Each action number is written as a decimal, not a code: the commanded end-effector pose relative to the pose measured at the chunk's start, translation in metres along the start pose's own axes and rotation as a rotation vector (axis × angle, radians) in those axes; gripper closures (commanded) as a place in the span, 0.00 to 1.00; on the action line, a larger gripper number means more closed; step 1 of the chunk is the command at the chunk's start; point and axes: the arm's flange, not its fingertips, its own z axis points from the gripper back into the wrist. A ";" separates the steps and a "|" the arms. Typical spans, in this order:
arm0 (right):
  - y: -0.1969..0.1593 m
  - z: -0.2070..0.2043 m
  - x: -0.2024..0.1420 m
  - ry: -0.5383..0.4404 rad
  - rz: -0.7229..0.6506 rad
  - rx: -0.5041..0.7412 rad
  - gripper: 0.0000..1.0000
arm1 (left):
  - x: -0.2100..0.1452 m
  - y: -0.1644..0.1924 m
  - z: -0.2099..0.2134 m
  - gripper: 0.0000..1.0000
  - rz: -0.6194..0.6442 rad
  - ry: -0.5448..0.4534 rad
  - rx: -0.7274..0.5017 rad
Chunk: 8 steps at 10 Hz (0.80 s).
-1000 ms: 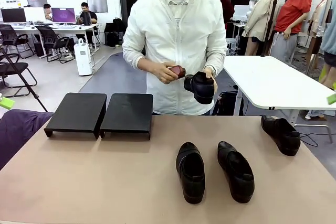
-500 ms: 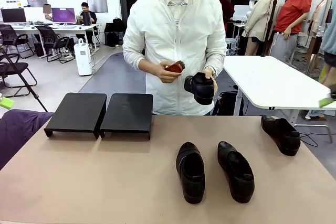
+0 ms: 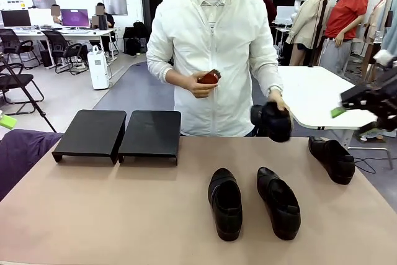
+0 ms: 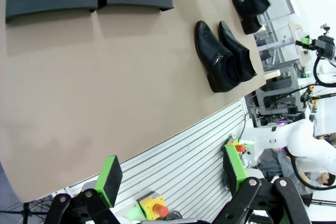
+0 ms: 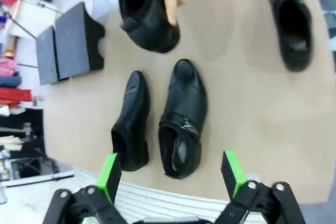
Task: Organize the shoes by placing them on the stand.
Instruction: Pick up one Shoe and place it in the middle of the table.
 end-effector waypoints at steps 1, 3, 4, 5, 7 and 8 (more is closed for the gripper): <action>-0.038 0.086 -0.038 -0.025 -0.079 -0.040 0.00 | 0.000 0.000 0.001 0.00 -0.015 -0.006 -0.020; -0.061 0.162 -0.088 -0.006 -0.151 -0.120 0.00 | 0.000 0.000 0.001 0.00 -0.015 -0.006 -0.020; -0.074 0.175 -0.096 0.011 -0.197 -0.121 0.00 | 0.000 0.000 0.001 0.00 -0.015 -0.006 -0.020; -0.083 0.174 -0.097 0.018 -0.216 -0.104 0.00 | 0.000 0.000 0.001 0.00 -0.015 -0.006 -0.020; -0.081 0.184 -0.115 -0.009 -0.182 -0.115 0.00 | 0.000 0.000 0.001 0.00 -0.015 -0.006 -0.020; -0.081 0.184 -0.115 -0.009 -0.182 -0.115 0.00 | 0.000 0.000 0.001 0.00 -0.015 -0.006 -0.020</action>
